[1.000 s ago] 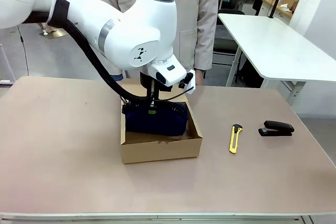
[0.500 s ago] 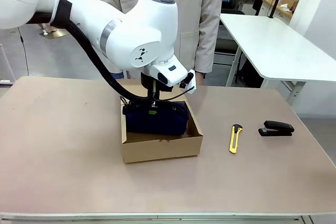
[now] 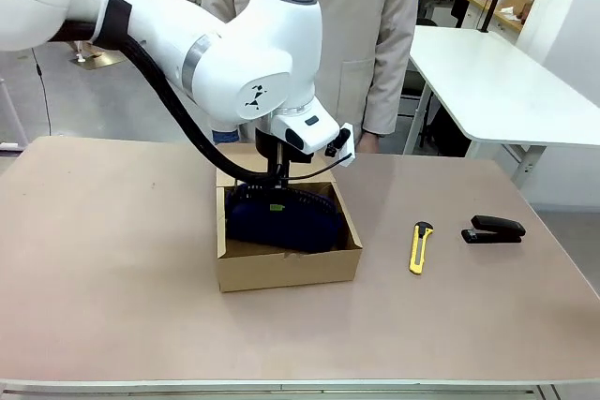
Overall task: Pack the item into the box.
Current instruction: Pick up the item indicated by the person and place it inside the Mailer Box.
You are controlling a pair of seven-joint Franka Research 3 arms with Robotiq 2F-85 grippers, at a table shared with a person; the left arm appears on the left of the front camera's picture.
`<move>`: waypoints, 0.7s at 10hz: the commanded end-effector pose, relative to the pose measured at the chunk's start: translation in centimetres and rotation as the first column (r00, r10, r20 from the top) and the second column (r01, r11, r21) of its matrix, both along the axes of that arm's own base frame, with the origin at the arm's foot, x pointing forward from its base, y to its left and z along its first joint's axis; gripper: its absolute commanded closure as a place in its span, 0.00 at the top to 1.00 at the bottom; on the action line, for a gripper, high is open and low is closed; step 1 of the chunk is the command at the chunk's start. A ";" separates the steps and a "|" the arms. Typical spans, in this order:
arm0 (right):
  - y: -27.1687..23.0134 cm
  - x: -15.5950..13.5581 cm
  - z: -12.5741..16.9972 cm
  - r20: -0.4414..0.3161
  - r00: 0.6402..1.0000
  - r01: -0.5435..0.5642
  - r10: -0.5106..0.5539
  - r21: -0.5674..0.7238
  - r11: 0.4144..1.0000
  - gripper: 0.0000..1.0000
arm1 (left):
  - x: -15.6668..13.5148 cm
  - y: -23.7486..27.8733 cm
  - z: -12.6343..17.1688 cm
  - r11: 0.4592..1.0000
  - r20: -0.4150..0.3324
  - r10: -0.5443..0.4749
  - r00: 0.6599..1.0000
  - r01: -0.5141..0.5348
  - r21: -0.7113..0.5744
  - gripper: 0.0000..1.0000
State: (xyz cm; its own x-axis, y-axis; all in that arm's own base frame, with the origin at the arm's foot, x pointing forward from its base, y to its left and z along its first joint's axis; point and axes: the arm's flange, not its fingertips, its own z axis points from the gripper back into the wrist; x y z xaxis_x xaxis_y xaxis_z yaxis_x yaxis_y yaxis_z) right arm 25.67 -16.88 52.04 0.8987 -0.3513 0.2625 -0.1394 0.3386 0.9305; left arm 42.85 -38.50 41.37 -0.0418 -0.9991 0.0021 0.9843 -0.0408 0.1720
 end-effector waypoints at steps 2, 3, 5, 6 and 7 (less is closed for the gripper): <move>0.0 0.3 0.2 0.032 0.999 -0.004 0.003 0.008 1.000 1.00 | -0.2 0.8 2.2 0.998 0.034 0.016 0.999 -0.014 -0.058 1.00; 0.0 0.3 0.2 0.032 0.999 -0.004 0.003 0.008 1.000 1.00 | -0.4 1.0 3.0 0.997 0.041 0.014 0.999 -0.011 -0.076 1.00; 0.0 0.3 0.2 0.032 0.999 -0.004 0.003 0.008 1.000 1.00 | -0.7 1.6 4.2 0.995 0.052 0.021 0.998 -0.016 -0.100 1.00; 0.0 0.3 0.2 0.032 0.999 -0.004 0.003 0.008 1.000 1.00 | -0.7 1.8 4.4 0.994 0.049 0.024 0.999 -0.018 -0.106 1.00; 0.0 0.3 0.2 0.032 0.999 -0.004 0.003 0.008 1.000 1.00 | -0.7 2.1 4.7 0.993 0.036 0.022 0.999 -0.018 -0.120 1.00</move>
